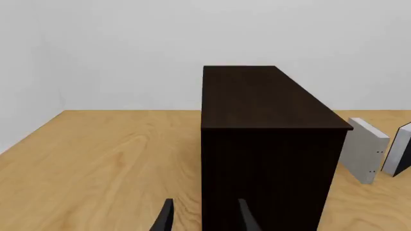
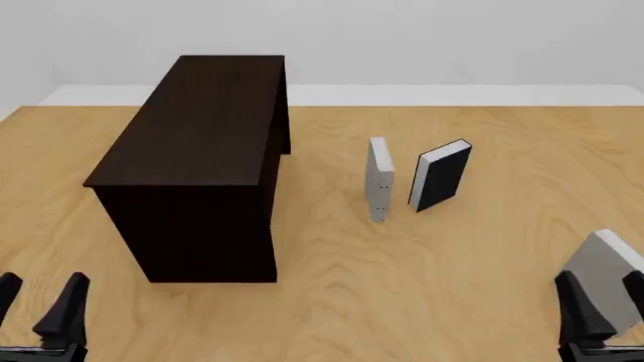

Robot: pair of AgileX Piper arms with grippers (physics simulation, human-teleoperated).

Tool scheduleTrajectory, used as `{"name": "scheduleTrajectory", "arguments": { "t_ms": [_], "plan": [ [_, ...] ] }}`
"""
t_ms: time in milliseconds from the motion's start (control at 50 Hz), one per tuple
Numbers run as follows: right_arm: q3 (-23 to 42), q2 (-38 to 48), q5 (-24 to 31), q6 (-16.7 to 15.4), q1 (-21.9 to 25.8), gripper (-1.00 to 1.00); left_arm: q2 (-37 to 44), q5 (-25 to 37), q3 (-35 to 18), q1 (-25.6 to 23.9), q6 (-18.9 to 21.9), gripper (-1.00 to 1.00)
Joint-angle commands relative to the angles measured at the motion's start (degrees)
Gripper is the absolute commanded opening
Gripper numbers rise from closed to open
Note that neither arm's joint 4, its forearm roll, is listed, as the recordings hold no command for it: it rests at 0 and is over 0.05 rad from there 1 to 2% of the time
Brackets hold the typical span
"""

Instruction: Pick up the book on the right and place it under the cabinet shelf.

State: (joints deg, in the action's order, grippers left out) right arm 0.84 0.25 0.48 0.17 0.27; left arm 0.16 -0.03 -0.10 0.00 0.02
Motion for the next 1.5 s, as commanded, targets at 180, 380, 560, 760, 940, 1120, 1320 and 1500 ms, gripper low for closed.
{"name": "scheduleTrajectory", "arguments": {
  "t_ms": [180,380,560,760,940,1120,1320,1500],
  "plan": [
    [0.0,13.6,-9.2,-1.0,1.7,1.00,0.3,-0.1,-0.1,0.0,0.0,1.00],
    [5.5,13.4,-2.3,-3.6,2.0,1.00,0.3,-0.1,-0.1,0.0,0.0,1.00],
    [12.3,21.4,1.1,-8.2,0.2,1.00,0.3,-0.1,-0.1,0.0,0.0,1.00],
    [25.0,25.0,12.7,-11.5,0.0,1.00,6.1,-2.7,0.1,1.1,-0.1,1.00],
    [31.0,28.5,18.7,-13.5,-0.6,1.00,0.4,-0.4,0.1,1.0,0.0,1.00],
    [36.4,30.4,22.9,-14.1,-1.9,1.00,0.3,-0.3,0.1,1.1,0.0,1.00],
    [41.0,32.7,27.5,-16.6,-5.8,1.00,0.5,-0.5,0.1,1.1,0.0,1.00],
    [40.6,36.3,29.1,-21.1,-9.1,1.00,0.6,-0.5,0.0,1.1,0.0,1.00]
  ]
}}
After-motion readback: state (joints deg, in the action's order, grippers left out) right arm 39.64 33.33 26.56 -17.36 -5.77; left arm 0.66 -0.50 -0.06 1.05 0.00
